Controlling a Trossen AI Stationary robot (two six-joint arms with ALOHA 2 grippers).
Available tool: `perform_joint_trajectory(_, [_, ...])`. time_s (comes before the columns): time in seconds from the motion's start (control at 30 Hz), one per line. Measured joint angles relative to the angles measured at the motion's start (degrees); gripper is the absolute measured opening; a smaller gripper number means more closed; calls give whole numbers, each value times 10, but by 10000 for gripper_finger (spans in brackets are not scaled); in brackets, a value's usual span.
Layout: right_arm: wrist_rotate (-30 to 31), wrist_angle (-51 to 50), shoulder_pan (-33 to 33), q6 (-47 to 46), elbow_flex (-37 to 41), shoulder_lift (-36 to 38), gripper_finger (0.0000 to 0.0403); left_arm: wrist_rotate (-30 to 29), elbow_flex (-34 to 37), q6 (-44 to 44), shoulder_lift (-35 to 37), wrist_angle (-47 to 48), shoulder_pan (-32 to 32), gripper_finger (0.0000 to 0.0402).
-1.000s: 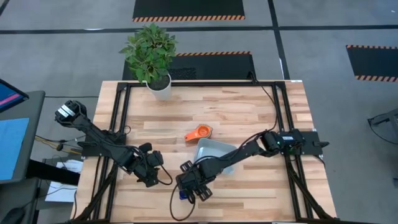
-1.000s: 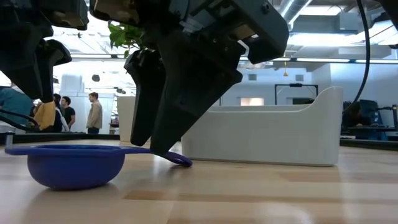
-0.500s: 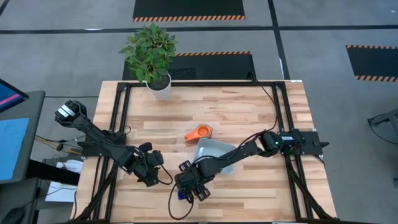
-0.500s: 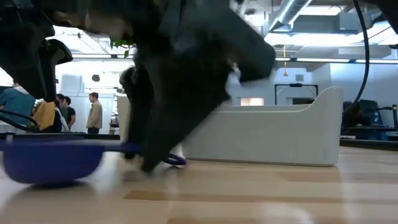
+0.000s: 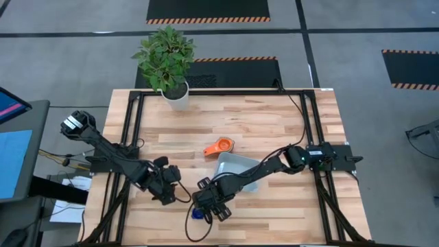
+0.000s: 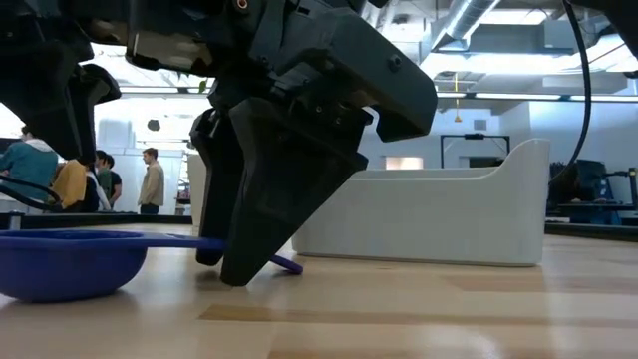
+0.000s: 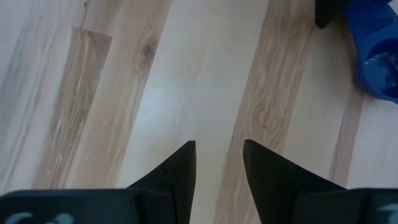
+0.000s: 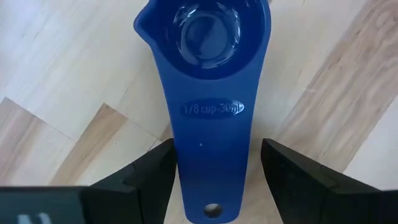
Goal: Nest measuring cups in basket
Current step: Stack the dark blue measuring cup on top of the orange measuring cup
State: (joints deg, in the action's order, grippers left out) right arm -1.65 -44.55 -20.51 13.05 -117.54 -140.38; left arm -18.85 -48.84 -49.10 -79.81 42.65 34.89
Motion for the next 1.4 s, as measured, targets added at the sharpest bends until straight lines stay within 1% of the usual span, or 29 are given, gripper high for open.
perform_joint_trajectory(0.1, [-1, -1, 0, -26, 0, 0, 243, 0, 0, 0, 0, 0, -3, 124])
perform_joint_trajectory(0.2, [-2, -1, 0, -49, 0, 0, 214, 0, 0, 4, 0, 0, -3, 124])
perform_joint_trajectory(0.37, [-15, 3, 0, -76, 0, 0, 165, 4, 0, -15, 0, 22, -3, 124])
perform_joint_trajectory(0.47, [-14, 3, 0, -88, 0, 0, 153, 5, 0, -20, 0, 37, -3, 124])
perform_joint_trajectory(0.53, [-14, 3, 0, -90, 0, 0, 156, 5, 0, -21, 0, 41, -3, 124])
perform_joint_trajectory(0.67, [-13, 2, 0, -106, 0, 0, 182, 5, 0, -21, 0, 47, -3, 124])
perform_joint_trajectory(0.77, [-13, 0, 0, -116, 0, 0, 193, 5, 0, -21, 0, 51, -3, 124])
perform_joint_trajectory(0.83, [-13, -2, 0, -116, 0, 0, 190, 5, 0, -21, 0, 58, -3, 124])
perform_joint_trajectory(1.0, [-14, -27, 0, -116, -15, -2, 160, 5, 0, -25, 0, 89, -3, 124])
perform_joint_trajectory(1.1, [-14, -35, 1, -117, -22, -2, 154, 5, 0, -32, 0, 117, -3, 124])
perform_joint_trajectory(1.23, [-13, -48, 1, -118, -22, -2, 171, 5, 0, -39, 0, 141, -3, 124])
perform_joint_trajectory(1.4, [-14, -63, 4, -137, -22, -2, 191, 5, 0, -39, 0, 150, -3, 124])
